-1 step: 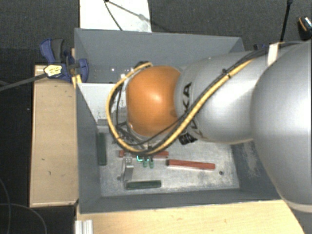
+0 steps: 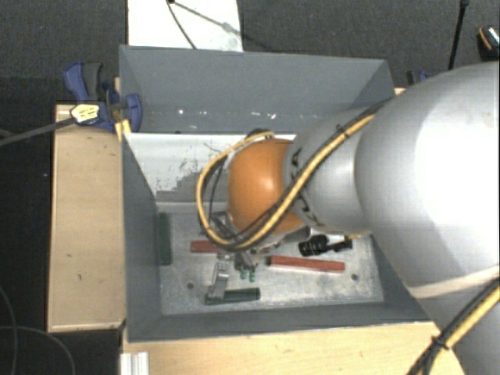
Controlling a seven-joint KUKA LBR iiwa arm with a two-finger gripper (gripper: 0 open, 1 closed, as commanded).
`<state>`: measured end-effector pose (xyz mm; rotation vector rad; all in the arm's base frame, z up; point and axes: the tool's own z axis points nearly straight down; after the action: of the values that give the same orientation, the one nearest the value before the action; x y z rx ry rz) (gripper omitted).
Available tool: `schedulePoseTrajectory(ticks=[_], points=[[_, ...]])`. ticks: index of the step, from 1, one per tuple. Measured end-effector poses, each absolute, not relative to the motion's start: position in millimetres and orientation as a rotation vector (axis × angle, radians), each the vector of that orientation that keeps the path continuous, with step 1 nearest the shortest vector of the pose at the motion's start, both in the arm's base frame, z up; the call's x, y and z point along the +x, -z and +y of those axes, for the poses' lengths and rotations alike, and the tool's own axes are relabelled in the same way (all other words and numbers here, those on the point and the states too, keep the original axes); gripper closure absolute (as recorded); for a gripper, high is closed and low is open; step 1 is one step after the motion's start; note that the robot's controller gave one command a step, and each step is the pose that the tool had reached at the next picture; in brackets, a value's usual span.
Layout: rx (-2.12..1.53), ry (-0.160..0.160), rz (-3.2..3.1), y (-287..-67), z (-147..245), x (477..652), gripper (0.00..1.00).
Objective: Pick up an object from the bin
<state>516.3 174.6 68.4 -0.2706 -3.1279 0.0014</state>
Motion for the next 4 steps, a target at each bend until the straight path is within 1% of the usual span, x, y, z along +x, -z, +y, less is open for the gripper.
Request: schedulePoseTrajectory(ticks=[1, 2, 3, 4], points=[[-0.277, 0.004, -3.134, -71.9, 176.5, 518.2, 1.0], [-0.282, 0.003, -3.13, -70.6, 176.3, 516.9, 0.0], [-0.201, -0.004, -3.134, -70.9, 101.2, 530.8, 0.0], [-0.199, 0.0, -3.133, -70.6, 106.2, 529.6, 1.0]])
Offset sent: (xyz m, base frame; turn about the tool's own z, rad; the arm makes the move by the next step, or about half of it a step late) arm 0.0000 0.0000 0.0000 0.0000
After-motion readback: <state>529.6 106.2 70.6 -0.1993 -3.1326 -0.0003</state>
